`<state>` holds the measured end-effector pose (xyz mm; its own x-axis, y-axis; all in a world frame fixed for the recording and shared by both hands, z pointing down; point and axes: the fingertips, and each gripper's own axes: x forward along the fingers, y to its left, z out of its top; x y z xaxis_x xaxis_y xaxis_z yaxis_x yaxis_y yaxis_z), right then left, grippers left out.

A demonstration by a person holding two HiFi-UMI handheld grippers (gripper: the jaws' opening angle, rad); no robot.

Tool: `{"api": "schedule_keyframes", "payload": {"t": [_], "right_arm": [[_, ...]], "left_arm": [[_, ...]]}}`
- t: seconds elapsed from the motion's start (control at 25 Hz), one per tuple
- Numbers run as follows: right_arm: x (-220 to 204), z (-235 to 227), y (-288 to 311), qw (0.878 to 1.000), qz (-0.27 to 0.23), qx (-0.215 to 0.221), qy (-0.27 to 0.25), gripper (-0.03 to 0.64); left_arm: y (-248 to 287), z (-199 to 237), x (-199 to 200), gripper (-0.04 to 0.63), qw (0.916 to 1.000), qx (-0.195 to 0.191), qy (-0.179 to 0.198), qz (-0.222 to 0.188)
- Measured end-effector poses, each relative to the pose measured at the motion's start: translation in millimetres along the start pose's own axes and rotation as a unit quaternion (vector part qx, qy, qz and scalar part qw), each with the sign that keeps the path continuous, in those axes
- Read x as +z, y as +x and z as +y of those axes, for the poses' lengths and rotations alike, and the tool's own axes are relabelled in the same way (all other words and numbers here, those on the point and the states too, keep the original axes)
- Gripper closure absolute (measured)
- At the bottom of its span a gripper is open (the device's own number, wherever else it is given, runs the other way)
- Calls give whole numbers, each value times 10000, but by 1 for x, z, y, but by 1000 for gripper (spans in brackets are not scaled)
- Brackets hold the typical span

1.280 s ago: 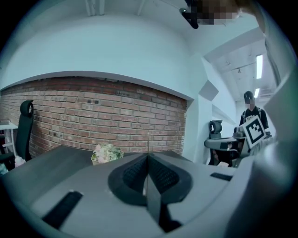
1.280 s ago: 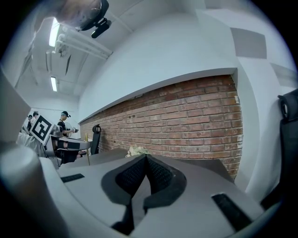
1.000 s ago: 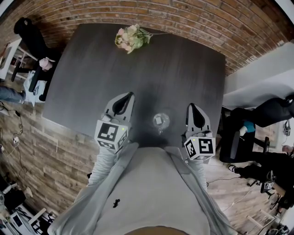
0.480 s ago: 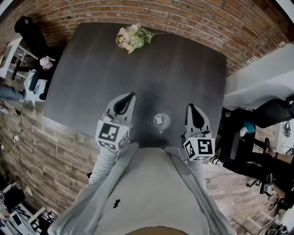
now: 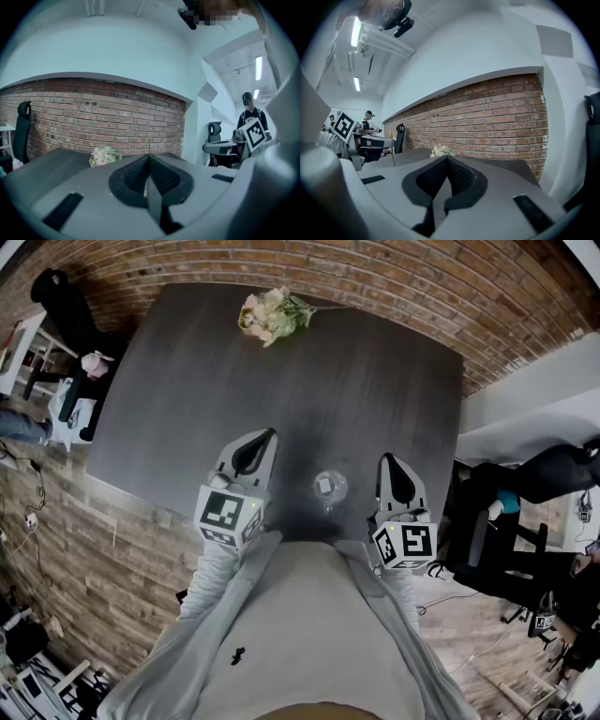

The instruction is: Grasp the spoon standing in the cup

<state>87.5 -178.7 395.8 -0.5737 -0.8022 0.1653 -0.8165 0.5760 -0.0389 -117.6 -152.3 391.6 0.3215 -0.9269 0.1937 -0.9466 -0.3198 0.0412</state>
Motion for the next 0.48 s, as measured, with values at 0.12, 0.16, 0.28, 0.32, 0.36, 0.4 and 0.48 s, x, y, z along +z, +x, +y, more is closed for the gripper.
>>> {"api": "schedule_keyframes", "payload": {"t": [0.12,0.16,0.28,0.32,0.36,0.4,0.48], "right_arm": [[0,0,0,10000,15,1,1,601],[0,0,0,10000,17,4,3,601],[0,1,1,10000,13,15,22,601],[1,1,1,10000,13,19,18,601],[1,1,0,10000,15,21,11,601],[0,1,-1,10000,17,19,9,601],[-1,1,-3,10000,24,8,13,601]], "left_arm": [[1,-2,0,577,10000,-34,-19,-6],[1,-3,1,577,10000,-54,-24,-7],[2,-7,2,577,9999,-126,-16,-20],[3,-9,3,577,9999,-152,-9,-24],[3,-11,3,577,9998,-178,-2,-24],[3,-13,2,577,9998,-202,4,-22],[4,-18,1,577,9997,-249,11,-15]]}}
